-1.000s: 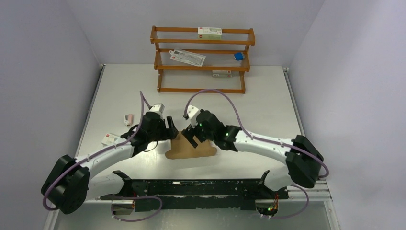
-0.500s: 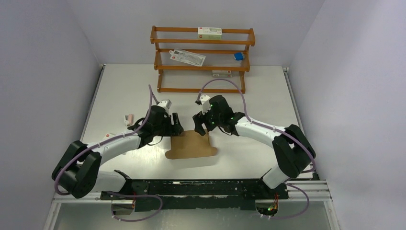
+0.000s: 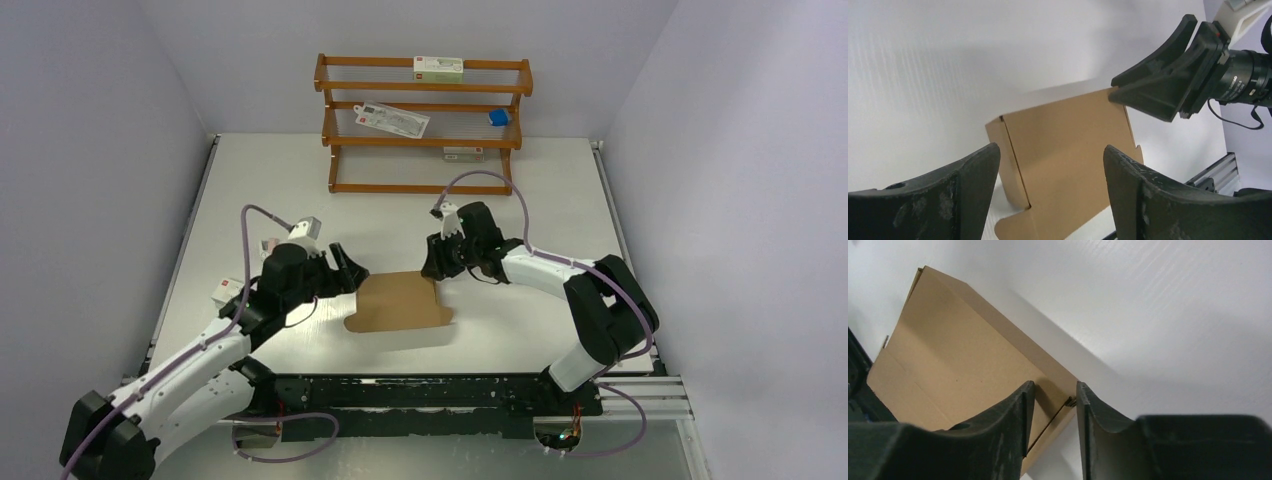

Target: Fold the paper box

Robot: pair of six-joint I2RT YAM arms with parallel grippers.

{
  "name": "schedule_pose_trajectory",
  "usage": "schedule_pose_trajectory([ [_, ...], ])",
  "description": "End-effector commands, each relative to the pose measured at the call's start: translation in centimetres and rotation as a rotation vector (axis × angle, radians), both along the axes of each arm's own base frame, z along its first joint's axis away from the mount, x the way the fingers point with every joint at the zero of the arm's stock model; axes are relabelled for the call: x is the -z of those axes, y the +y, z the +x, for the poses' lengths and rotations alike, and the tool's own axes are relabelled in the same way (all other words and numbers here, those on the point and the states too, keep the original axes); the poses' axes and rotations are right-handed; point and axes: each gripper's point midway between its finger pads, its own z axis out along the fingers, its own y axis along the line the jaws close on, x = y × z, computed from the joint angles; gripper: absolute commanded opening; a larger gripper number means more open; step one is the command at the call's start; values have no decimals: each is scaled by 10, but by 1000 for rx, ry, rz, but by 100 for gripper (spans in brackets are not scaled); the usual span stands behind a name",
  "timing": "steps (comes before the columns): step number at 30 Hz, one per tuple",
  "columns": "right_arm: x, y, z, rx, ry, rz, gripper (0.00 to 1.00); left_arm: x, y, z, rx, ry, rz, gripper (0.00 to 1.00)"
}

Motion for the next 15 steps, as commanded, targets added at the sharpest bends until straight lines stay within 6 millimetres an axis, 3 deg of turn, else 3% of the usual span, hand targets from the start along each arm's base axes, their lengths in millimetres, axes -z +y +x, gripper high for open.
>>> schedule_pose_trajectory([
  [1,10,-4,-5,70,84,46,34,12,15,-21,-51,79,-19,81],
  [9,9,-13,-13,264,192,139,7,-5,30,-35,-100,52,-54,81],
  [15,8,-24,-31,361,245,184,0,2,30,-43,-82,81,-57,81],
])
